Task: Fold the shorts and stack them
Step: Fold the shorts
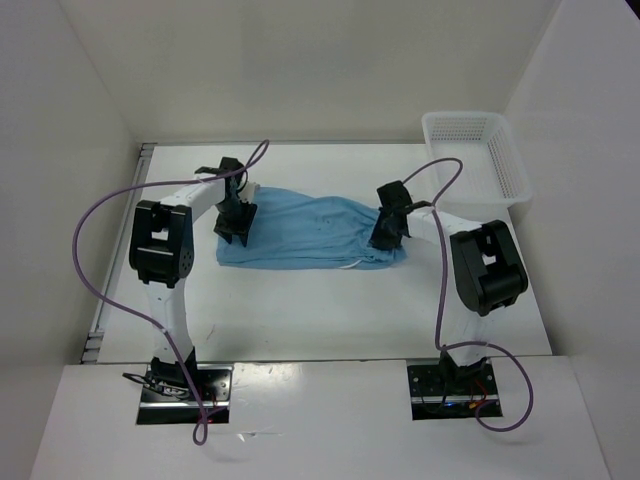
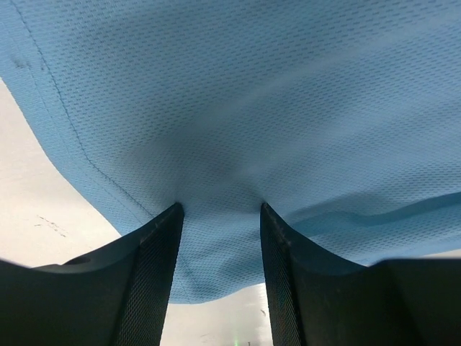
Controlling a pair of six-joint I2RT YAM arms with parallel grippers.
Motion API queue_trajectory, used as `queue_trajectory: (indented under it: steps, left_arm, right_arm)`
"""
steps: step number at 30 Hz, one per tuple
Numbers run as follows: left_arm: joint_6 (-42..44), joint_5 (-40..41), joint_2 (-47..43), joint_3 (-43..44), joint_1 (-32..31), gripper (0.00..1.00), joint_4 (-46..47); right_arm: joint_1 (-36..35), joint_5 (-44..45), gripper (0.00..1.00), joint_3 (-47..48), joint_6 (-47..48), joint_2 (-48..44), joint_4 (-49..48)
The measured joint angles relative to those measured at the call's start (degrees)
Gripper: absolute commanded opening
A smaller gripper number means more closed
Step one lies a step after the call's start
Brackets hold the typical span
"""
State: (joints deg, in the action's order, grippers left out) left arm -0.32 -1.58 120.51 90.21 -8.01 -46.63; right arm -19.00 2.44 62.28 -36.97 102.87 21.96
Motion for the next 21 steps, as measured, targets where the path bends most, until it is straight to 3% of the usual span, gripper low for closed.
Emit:
queue_trajectory:
  steps: [15,21]
  left_arm:
    - [-1.2,-3.1,-1.9,-2.7,2.6,0.55,2.5]
    - [-0.9,-3.1,-2.2,-2.9,2.0,0.55,2.2]
  right_arm:
    - [8.8,-0.8,0.00,0.5,4.5,-2.0,0.9]
    - [9.3,-4.5,0.08,3.7,8.3,-5.8,2.5]
